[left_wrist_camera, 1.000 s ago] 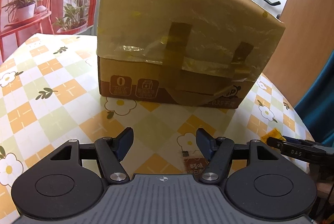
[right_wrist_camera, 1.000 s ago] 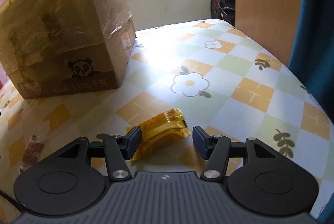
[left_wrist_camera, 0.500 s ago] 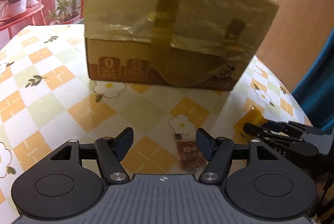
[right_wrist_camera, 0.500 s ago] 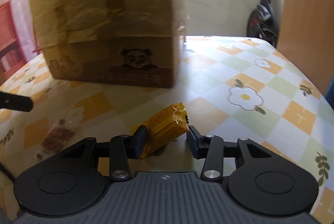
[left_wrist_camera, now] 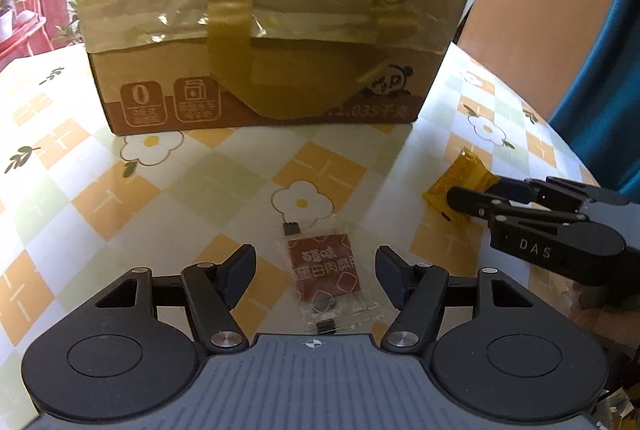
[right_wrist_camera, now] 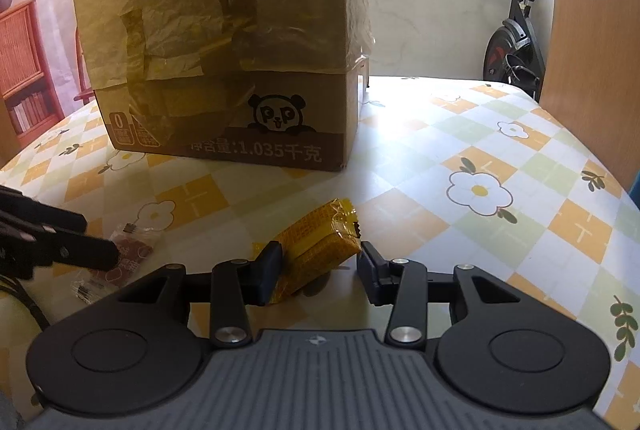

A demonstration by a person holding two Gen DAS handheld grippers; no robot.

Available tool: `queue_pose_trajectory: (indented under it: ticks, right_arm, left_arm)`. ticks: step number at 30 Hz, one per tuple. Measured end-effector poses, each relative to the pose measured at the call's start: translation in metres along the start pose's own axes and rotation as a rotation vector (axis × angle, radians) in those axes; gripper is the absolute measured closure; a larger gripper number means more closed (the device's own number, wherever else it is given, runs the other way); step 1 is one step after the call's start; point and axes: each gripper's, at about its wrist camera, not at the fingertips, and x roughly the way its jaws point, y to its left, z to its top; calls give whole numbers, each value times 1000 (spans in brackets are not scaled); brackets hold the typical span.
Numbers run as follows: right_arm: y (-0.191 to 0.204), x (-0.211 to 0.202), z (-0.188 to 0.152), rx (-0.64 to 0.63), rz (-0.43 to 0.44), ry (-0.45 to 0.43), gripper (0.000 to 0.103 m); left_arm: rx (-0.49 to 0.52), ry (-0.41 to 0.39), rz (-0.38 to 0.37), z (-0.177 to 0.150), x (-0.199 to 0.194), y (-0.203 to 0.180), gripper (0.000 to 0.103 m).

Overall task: Organize snacks
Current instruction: 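Grasp the yellow wafer bar with the right tool while the left grasps the brown meat packet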

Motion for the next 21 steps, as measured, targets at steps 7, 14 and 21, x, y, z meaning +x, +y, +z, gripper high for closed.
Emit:
queue_pose_trajectory:
  ticks: [7, 14, 21]
  right_arm:
    - [-5, -2, -2, 15, 14, -5, 59]
    - [-6, -2, -1, 18, 18, -6, 59]
    - [-8, -3, -2, 28, 26, -8, 59]
  left_arm:
    - [9, 12, 37, 0, 8, -3, 39]
    - [74, 15, 73, 0, 9, -12, 39]
    - [77, -1, 68, 0, 7, -9, 59]
